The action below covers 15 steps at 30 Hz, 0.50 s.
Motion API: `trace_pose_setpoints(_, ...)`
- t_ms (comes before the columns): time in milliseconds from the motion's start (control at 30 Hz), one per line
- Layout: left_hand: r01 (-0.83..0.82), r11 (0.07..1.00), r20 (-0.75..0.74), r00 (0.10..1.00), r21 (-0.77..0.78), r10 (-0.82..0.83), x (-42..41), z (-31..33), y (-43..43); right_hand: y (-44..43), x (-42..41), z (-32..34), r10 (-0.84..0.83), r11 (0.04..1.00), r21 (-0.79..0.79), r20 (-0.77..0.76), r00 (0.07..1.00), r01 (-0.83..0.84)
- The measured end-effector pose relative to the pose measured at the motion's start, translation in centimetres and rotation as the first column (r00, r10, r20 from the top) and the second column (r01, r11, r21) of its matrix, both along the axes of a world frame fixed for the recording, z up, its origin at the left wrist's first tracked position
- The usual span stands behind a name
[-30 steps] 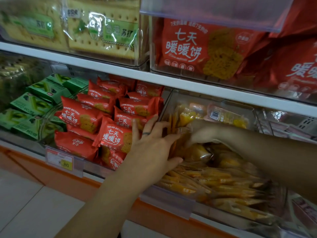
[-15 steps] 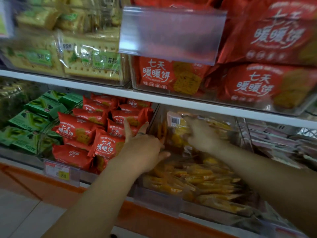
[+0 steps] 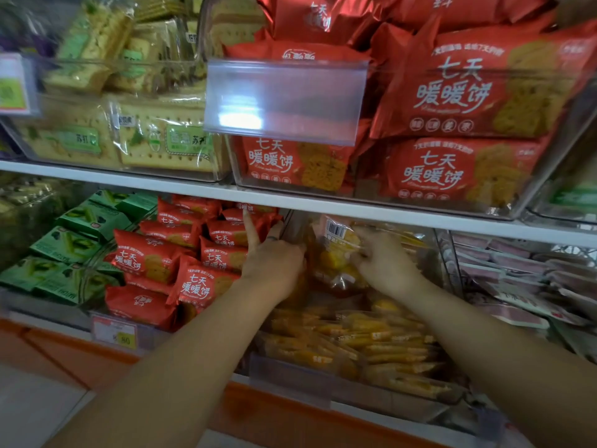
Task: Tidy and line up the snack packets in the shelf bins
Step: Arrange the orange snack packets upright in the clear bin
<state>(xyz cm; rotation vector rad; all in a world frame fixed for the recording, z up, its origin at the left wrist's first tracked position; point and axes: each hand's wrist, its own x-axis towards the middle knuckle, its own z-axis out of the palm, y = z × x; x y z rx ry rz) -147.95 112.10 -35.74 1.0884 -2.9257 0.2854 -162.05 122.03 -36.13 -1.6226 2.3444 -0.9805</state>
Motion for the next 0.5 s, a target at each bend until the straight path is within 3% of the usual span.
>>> trace_pose_setpoints(133, 0.017, 0.997, -0.048, 0.999, 0.078, -0.013, 0.1, 0.6, -0.3, 0.2, 0.5, 0.0, -0.065, 0.997, -0.047, -0.051, 0.997, 0.063)
trace_pose_setpoints(267, 0.197, 0.977, -0.159, 0.971, 0.088, -0.181, 1.4, 0.4, 1.0, 0.3, 0.4, 0.2, -0.086, 0.992, -0.095, -0.085, 0.993, 0.078)
trace_pose_setpoints(333, 0.300, 0.944, -0.204, 0.941, 0.135, -0.270, 2.1, 0.1, 0.9, 0.3, 0.5, 0.5, -0.085, 0.994, -0.079, -0.072, 0.994, 0.080)
trace_pose_setpoints(500, 0.372, 0.884, -0.292, 0.912, 0.285, -0.289, 2.4, 0.4, 0.1, 0.8, 0.5, 1.0, -0.063, 0.997, -0.037, 0.000, 0.998, 0.063)
